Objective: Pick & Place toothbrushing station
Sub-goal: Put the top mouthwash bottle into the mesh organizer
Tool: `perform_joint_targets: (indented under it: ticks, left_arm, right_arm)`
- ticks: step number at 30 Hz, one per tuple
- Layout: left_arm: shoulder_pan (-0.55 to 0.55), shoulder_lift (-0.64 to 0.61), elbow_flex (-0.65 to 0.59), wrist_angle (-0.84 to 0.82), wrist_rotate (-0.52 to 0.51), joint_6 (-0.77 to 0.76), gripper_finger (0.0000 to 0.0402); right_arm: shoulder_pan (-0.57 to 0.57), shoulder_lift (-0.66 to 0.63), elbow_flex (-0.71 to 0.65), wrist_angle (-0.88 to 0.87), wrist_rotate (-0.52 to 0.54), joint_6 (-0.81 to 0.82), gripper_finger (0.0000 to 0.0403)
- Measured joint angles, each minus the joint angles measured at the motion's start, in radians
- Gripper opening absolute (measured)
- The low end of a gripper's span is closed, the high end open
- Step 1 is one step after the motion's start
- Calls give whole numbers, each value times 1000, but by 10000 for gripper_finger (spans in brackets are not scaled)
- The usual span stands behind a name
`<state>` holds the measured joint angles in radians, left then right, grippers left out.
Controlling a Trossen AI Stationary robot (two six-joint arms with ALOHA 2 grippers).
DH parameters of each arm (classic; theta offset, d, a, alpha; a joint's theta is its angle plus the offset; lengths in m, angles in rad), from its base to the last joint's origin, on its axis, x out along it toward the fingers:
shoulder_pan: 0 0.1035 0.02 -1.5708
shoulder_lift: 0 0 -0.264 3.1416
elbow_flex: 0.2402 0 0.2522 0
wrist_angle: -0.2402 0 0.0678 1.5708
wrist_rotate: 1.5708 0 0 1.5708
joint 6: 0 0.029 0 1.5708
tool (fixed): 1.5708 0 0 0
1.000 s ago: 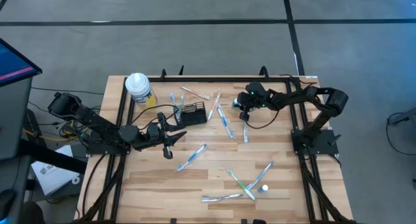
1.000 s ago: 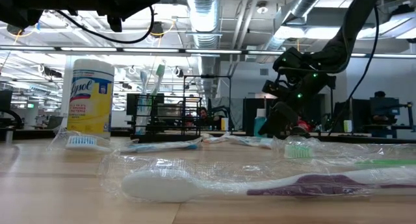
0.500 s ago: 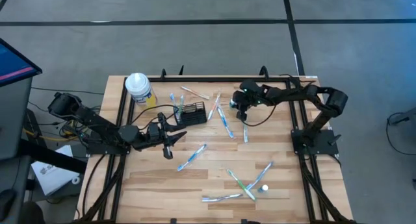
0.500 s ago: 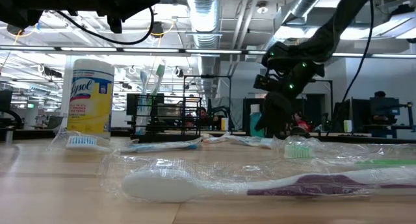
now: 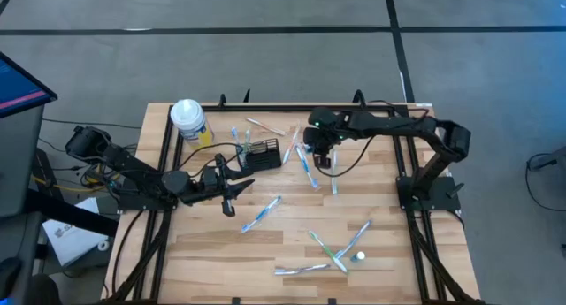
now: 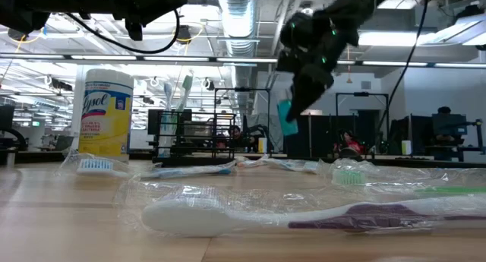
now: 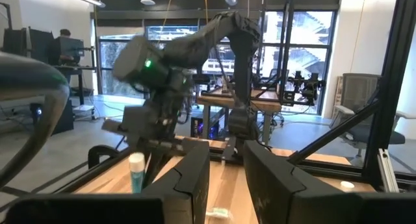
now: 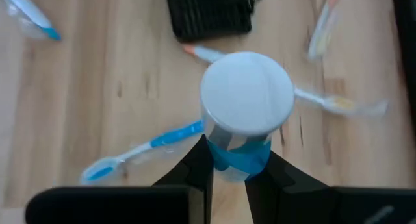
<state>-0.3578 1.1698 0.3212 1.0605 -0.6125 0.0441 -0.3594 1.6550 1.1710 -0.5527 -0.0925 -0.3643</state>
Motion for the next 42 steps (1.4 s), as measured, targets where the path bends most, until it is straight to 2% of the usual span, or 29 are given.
perform_joint_targets:
  ticks: [9, 13, 18, 21, 27, 34, 38, 42]
  left_arm:
    - [0, 11, 149, -228, -9, -8, 89]
    - [0, 31, 234, -340, -16, -8, 89]
    - [0, 100, 356, -508, -59, -8, 89]
    - [0, 151, 426, -584, -79, -5, 89]
    - [0, 238, 511, -613, -83, 7, 89]
    - [1, 294, 535, -632, -95, 9, 91]
    - [8, 306, 535, -635, -167, 10, 105]
    - [22, 307, 536, -635, -164, 11, 128]
  right_arm:
    - [154, -1, 188, -178, 34, 40, 51]
    - [233, -1, 225, -196, 97, 60, 51]
    - [317, -1, 241, -195, 108, 104, 51]
    - [363, -1, 241, -195, 152, 104, 51]
    - [423, -1, 241, -187, 220, 127, 51]
    - [439, -1, 241, -167, 258, 168, 51]
    - [443, -1, 241, -151, 262, 182, 51]
    - [452, -1, 241, -149, 260, 186, 51]
